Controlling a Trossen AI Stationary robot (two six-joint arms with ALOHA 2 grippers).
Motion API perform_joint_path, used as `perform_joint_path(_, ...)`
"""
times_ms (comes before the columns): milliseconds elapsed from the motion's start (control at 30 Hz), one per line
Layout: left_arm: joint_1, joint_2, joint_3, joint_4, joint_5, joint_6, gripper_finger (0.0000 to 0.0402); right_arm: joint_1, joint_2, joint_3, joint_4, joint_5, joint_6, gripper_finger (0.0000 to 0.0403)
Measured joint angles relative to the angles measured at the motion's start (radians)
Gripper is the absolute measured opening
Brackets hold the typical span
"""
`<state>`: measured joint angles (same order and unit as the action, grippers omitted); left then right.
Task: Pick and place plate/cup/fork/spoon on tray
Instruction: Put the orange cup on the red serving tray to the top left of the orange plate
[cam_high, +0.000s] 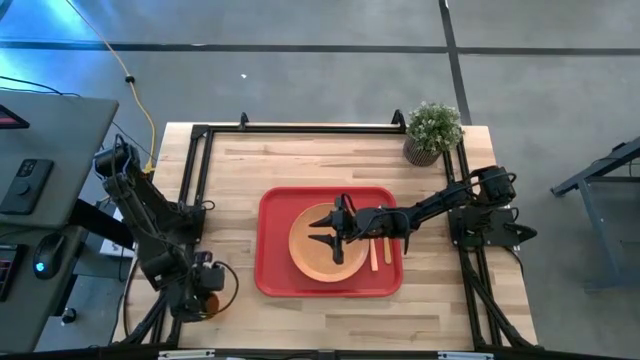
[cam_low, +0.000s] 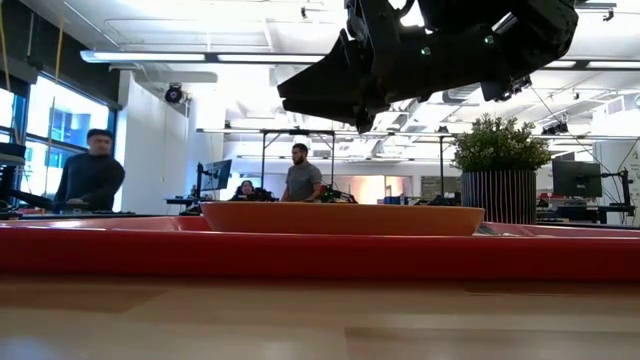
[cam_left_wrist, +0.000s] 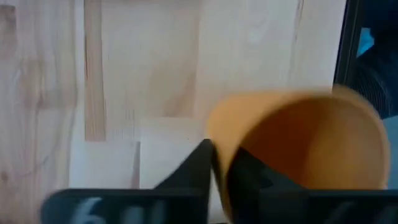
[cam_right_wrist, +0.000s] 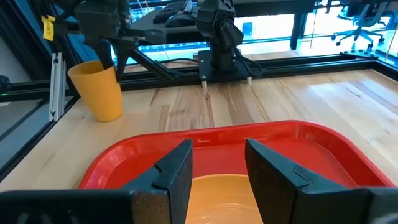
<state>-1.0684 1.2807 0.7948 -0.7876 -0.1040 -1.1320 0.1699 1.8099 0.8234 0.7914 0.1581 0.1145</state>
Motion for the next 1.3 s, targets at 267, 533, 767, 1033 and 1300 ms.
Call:
perform_joint_path(267, 0.101, -0.002, 0.0, -0.057, -0.061, -0.143, 0.0006, 0.0, -0.015, 0.0, -0.017, -0.005, 0.001, 0.0138)
perform_joint_path(533, 0.269, -0.003, 0.059, -0.108, 0.003, -0.081, 0.0004, 0.027, -0.149, 0.001, -0.233, -0.037, -0.018, 0.0138)
perform_joint_path(767, 0.379, -0.003, 0.194, -0.232, 0.002, 0.073, 0.0003, 0.086, -0.313, -0.089, -0.303, 0.002, -0.023, 0.0138)
perform_joint_path(1033, 0.58, -0.003, 0.281, -0.309, -0.152, 0.243, 0.0002, 0.167, -0.507, -0.338, -0.226, 0.243, 0.159, 0.0138)
perform_joint_path(1300, 0.872, -0.003, 0.295, -0.262, -0.194, 0.441, 0.0002, 0.234, -0.55, -0.432, -0.249, 0.288, 0.332, 0.0138)
